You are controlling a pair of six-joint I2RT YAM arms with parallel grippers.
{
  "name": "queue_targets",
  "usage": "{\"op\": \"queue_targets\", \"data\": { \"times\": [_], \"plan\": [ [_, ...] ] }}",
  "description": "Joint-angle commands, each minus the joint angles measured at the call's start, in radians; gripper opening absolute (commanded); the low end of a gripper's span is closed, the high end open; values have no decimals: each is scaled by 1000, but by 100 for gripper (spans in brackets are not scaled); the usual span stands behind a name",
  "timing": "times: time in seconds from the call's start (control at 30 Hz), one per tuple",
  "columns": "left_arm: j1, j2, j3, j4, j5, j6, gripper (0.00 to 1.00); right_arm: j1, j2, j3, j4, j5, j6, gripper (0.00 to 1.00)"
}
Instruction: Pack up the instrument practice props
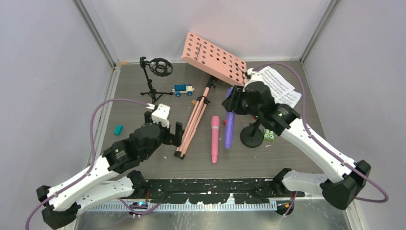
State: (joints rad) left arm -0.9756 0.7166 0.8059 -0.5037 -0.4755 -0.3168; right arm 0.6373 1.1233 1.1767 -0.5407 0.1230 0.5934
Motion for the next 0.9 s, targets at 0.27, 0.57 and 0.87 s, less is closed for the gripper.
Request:
{"op": "queue_targets", "data": {
  "times": [0.27, 0.57, 0.87],
  "plan": [
    [0, -110, 125, -362, -161, -35, 100, 84, 217, -116, 76, 233, 77, 1],
    [1, -201, 67, -414, -156, -82, 100, 87, 375, -173, 104, 218, 189, 1],
    [0, -209, 64, -408, -155, -76, 100, 87, 471, -187, 120, 199, 213, 1]
  ]
}}
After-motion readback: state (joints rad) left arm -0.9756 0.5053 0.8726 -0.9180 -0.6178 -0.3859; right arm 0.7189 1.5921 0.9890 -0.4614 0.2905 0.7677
